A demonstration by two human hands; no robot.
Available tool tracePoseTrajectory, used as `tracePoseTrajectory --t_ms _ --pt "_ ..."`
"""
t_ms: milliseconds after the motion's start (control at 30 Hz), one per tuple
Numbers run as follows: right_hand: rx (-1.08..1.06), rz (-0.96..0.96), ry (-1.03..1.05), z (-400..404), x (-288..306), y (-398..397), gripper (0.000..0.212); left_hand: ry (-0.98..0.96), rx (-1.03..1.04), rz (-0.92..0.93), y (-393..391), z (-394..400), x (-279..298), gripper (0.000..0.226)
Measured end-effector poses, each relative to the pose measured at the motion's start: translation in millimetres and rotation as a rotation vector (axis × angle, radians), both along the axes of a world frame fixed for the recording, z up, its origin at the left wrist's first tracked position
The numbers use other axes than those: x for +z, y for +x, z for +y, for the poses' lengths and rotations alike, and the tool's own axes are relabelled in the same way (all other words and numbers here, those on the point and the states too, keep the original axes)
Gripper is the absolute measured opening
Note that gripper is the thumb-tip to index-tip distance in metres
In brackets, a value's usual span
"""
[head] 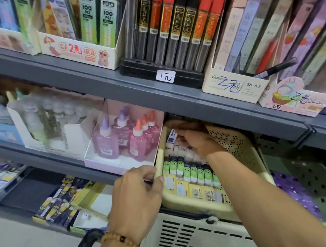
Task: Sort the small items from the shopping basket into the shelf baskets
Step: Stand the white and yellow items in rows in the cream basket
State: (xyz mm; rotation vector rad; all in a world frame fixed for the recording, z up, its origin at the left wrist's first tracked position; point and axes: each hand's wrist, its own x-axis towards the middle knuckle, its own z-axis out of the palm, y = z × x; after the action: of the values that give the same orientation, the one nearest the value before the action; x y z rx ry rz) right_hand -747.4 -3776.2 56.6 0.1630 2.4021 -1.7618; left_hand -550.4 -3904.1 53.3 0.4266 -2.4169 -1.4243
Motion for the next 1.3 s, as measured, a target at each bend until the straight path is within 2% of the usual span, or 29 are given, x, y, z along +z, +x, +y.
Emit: tracePoseTrajectory --t_ms 133,233,333,467,567,633,700,867,1000,1133,1200,1300 --pt "0.041 0.133 0.180 0.9 -8.1 -0.6 0.015 0.047 0.006 0.004 -1.9 -1.8 -1.9 0.013" --pt "0.126 0.218 0.373 9.4 -9.7 9.8 0.010 0.066 0.009 0.009 -2.3 -2.9 -3.6 0.014" --pt "0.302 0.219 0.524 10.9 -12.9 18.8 0.042 0.074 0.003 0.008 -2.4 -3.6 -6.3 0.016" --pt "0.326 0.254 0.638 9.2 -6.5 23.4 0.048 0.102 -0.005 0.013 -2.8 -4.4 -7.8 0.014" --pt "0.288 0.221 0.578 9.0 1.5 35.4 0.042 0.135 -0.016 0.015 -2.1 -4.5 -8.4 0.012" --pt "0.198 0.246 0.463 12.3 9.8 51.5 0.025 0.169 -0.024 0.021 2.0 -4.5 -8.5 0.007" --pt "0.108 0.299 0.347 20.3 22.0 75.2 0.010 0.224 -0.028 0.031 11.7 -4.3 -8.5 0.012" --pt "0.007 0.447 0.112 57.6 47.9 160.7 0.013 0.405 -0.067 0.029 52.1 12.1 -15.9 0.014" --pt "-0.043 0.391 0.048 98.1 38.1 216.9 0.011 0.378 -0.247 -0.061 89.4 42.9 -33.0 0.015" --pt "-0.093 0.195 0.032 145.7 -2.0 249.9 0.011 0.295 -0.406 -0.252 106.5 67.6 -52.3 0.018" --pt "-0.061 0.076 0.099 165.1 -32.6 260.4 0.015 0.239 -0.487 -0.381 107.3 76.6 -63.5 0.015" --pt "0.166 -0.073 0.306 182.6 -83.6 268.3 0.014 0.044 -0.620 -0.580 101.1 83.7 -84.8 0.017"
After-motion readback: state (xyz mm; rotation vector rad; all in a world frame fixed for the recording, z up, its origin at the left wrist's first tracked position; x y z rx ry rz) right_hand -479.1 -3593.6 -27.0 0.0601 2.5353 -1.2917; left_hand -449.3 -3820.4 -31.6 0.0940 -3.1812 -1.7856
